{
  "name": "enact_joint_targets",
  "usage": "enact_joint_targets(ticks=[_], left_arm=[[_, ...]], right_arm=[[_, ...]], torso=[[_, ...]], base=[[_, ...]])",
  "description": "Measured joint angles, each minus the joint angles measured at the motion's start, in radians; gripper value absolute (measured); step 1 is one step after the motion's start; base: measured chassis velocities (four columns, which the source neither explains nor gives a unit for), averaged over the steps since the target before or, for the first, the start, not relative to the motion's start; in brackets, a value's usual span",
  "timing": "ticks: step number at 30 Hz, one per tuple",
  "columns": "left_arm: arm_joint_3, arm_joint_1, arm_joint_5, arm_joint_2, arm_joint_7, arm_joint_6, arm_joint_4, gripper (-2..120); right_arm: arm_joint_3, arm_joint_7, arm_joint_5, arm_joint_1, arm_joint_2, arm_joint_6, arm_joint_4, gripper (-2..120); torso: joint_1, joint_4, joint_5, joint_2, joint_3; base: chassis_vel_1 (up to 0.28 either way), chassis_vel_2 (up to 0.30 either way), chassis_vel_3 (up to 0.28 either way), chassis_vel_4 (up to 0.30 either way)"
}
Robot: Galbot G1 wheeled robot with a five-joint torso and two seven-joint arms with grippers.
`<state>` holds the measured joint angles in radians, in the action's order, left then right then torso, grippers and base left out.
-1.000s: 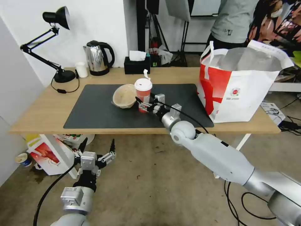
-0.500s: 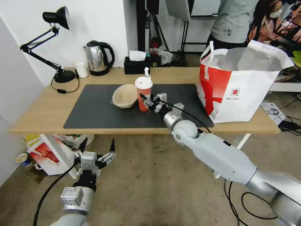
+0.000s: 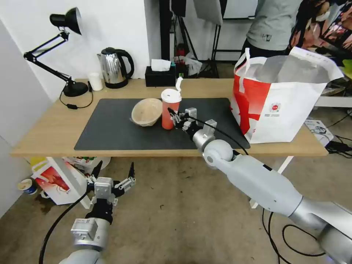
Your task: Pick up the trash from the table and place it into the takeout bag.
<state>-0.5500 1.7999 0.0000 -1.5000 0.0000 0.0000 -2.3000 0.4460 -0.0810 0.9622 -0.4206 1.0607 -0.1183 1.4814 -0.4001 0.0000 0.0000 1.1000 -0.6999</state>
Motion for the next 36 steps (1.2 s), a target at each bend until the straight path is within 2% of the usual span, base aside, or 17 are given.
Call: enact_joint_targets(ticks=[27,36], left_arm=[[0.0,0.0,0.0,0.0,0.0,0.0,0.0,100],[0.0,0.0,0.0,0.0,0.0,0.0,0.0,100]], right_arm=[[-0.051,0.008,0.039,0.008,-0.087,-0.001,0.094,4],[-0.086,0.006,0.083,0.039,-0.17,0.007,0.186,4]], torso=[[0.0,0.0001,0.0003,0.0,0.0],[0.0,0.0001,0.0001,0.0,0.0]], base=[[0.0,0.0,0.0,0.0],[0.0,0.0,0.0,0.0]])
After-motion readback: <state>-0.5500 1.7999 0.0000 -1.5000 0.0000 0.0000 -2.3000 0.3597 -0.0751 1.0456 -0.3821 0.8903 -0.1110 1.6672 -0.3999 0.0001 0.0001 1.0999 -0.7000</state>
